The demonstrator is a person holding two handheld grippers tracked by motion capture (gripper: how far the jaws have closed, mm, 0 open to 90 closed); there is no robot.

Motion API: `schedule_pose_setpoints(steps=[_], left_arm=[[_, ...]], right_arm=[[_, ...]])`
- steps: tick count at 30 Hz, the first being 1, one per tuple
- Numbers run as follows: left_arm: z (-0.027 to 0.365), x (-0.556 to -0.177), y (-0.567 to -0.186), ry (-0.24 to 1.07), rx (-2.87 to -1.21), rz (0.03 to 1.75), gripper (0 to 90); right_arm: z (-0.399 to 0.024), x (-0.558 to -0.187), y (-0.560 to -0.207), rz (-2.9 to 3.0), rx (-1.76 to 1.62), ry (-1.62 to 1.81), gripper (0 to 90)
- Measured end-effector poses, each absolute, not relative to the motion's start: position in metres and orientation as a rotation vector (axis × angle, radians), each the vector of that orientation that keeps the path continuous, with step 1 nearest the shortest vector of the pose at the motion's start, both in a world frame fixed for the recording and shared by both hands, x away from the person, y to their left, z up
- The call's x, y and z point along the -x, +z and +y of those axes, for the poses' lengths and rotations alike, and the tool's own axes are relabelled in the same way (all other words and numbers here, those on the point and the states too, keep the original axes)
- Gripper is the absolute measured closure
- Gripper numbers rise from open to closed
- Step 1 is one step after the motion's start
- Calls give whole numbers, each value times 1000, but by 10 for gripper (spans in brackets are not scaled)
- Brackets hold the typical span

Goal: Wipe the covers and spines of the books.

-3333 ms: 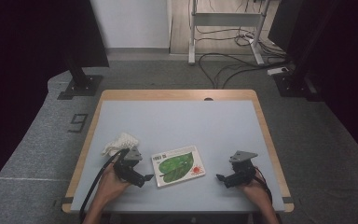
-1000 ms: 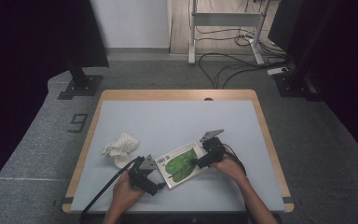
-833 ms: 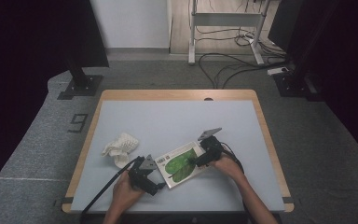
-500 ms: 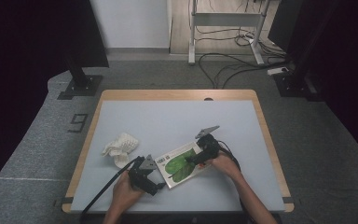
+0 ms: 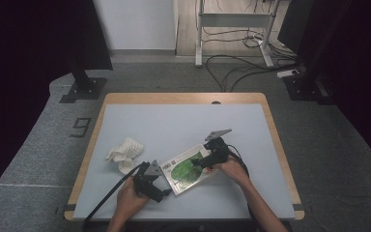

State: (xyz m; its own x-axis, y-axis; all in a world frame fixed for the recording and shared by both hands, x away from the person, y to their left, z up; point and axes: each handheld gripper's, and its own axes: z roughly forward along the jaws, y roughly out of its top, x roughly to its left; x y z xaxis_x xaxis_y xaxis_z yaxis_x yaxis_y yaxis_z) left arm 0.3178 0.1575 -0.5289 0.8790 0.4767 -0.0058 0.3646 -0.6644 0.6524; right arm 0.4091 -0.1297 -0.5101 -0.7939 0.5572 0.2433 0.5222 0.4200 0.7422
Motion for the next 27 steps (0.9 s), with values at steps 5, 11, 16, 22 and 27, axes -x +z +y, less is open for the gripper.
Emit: schedule_pose_setpoints(steps=[5,11,16,22,27], left_arm=[[157,-318,-529,216,-2367,603,0],[157,-318,-529,216,-2367,603,0],[157,-318,-529,216,-2367,603,0],[158,-318,-529,217,-2368,603,0],[157,-318,-529,217,-2366,605,0]], right_arm=[[-132,-404,-501,2599,-977,1362,20],[-135,-398,-498,2581,-977,1381,26],[-138,-394,-499,2566,-1010,1409,25],[-141,-388,-498,2553,-1042,1435,22],[-144,-382,-496,2567,-1036,1449,63]])
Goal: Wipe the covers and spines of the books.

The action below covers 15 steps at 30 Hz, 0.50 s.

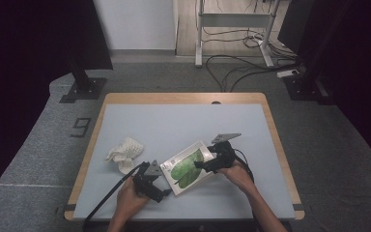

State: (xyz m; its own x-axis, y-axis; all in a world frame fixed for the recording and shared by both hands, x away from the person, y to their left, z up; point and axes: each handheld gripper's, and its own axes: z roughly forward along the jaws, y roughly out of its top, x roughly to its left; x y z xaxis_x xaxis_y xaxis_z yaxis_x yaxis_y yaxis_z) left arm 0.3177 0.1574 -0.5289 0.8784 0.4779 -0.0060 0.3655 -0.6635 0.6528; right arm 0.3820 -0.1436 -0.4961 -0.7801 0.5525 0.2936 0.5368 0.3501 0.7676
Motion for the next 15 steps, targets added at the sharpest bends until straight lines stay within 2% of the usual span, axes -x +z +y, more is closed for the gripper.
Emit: schedule_pose_setpoints(steps=[5,15], left_arm=[[157,-318,-529,216,-2365,607,0],[157,-317,-529,221,-2369,606,0]], right_arm=[[-141,-378,-495,2611,-983,1417,85],[-148,-396,-483,2758,-804,1269,161]])
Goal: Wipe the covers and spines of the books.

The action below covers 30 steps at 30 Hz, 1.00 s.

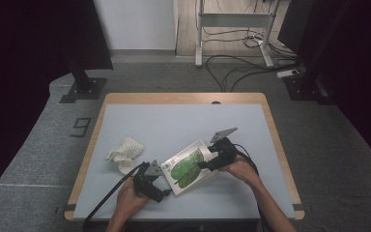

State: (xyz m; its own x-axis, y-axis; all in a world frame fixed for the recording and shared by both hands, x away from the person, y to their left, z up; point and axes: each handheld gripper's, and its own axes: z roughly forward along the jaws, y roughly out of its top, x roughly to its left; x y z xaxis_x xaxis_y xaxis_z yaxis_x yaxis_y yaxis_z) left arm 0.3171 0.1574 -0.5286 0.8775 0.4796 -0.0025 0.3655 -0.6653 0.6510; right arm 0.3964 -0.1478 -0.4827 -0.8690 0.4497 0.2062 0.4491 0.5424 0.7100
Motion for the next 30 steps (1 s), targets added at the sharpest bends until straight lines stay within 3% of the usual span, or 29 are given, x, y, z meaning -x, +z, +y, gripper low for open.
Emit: schedule_pose_setpoints(steps=[9,30], left_arm=[[157,-316,-528,224,-2367,617,0],[160,-316,-524,193,-2373,673,12]], right_arm=[[-153,-401,-475,2841,-722,1226,382],[-176,-392,-484,2816,-768,1231,591]])
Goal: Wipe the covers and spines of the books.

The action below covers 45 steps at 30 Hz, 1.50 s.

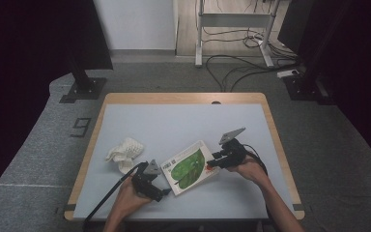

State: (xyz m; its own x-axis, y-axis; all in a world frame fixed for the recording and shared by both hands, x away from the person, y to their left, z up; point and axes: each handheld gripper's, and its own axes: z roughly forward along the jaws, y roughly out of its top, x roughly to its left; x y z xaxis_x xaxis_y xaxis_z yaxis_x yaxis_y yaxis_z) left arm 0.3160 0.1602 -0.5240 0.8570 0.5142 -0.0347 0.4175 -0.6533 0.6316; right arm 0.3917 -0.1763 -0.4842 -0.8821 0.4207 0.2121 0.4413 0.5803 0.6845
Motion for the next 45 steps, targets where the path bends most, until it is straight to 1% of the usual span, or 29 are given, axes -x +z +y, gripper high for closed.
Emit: schedule_pose_setpoints(steps=[10,18,23,25,27,32,38,40,45], left_arm=[[162,-317,-521,154,-2371,691,13],[164,-318,-516,92,-2301,695,16],[161,-322,-512,38,-2263,688,44],[157,-323,-512,30,-2258,689,77],[155,-325,-511,32,-2268,695,131],[152,-326,-508,3,-2244,685,216],[155,-327,-498,-27,-2213,719,355],[155,-327,-497,-31,-2209,728,369],[156,-327,-493,-36,-2188,732,424]], right_arm=[[-183,-384,-489,-2773,767,-1235,642],[-189,-378,-493,-2781,771,-1237,671],[-191,-376,-494,-2782,765,-1252,674],[-191,-375,-495,-2777,763,-1261,674],[-191,-374,-496,-2777,762,-1262,674],[-192,-372,-499,-2790,767,-1244,675],[-194,-371,-499,-2775,771,-1246,664],[-195,-371,-499,-2760,772,-1255,621],[-194,-376,-498,-2734,813,-1293,479]])
